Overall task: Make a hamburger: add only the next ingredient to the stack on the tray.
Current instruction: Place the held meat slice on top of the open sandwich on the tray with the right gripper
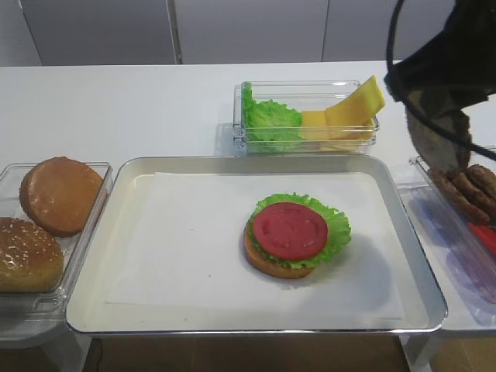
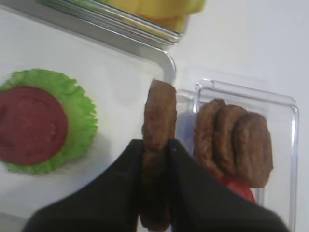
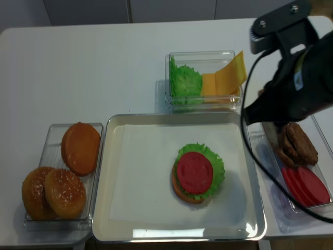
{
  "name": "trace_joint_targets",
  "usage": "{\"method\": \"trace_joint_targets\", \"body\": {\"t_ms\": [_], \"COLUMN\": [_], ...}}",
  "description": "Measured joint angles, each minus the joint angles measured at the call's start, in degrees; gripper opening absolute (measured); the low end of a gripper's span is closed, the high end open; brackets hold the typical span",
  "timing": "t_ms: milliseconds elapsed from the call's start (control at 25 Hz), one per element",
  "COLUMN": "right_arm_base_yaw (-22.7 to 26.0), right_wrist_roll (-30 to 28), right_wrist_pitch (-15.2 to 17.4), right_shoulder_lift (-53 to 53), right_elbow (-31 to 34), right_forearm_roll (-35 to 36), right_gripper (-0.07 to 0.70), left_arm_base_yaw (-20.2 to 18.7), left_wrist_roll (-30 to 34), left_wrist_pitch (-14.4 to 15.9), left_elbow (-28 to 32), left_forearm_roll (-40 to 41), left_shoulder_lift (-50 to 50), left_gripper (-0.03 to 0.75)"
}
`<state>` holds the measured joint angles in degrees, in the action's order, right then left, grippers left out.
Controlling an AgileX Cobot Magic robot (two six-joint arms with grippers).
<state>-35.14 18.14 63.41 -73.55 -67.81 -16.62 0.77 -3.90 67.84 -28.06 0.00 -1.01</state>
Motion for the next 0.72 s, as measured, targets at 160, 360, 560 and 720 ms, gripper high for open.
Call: {"method": "trace_joint_targets", "body": {"t_ms": [160, 360, 560, 720], "right_arm_base_yaw": [-6.2, -11.7, -15.7, -18.0], "right_wrist_roll": [3.8, 5.8, 7.2, 7.6], "right_wrist_pitch": [-1.5, -2.1, -3.8, -4.5], "right_shoulder_lift": [-1.2, -6.4, -12.3, -16.5], "right_elbow": [0.0, -1.2, -5.0, -6.3], "right_forearm_roll": [-2.1, -3.5, -6.1, -8.3], "right_gripper": [0.125, 0.125, 0.125, 0.125], "left_arm_base_yaw": [0.0, 0.0, 0.0, 0.0], "left_wrist_roll": [0.0, 0.0, 0.0, 0.0], "left_wrist_pitch": [0.0, 0.0, 0.0, 0.0], "left_elbow": [0.0, 0.0, 0.0, 0.0], "left_forearm_roll": [0.0, 0.0, 0.0, 0.0], "left_shoulder_lift": [0.0, 0.0, 0.0, 0.0], "left_gripper": [0.427, 0.427, 0.427, 0.427]}}
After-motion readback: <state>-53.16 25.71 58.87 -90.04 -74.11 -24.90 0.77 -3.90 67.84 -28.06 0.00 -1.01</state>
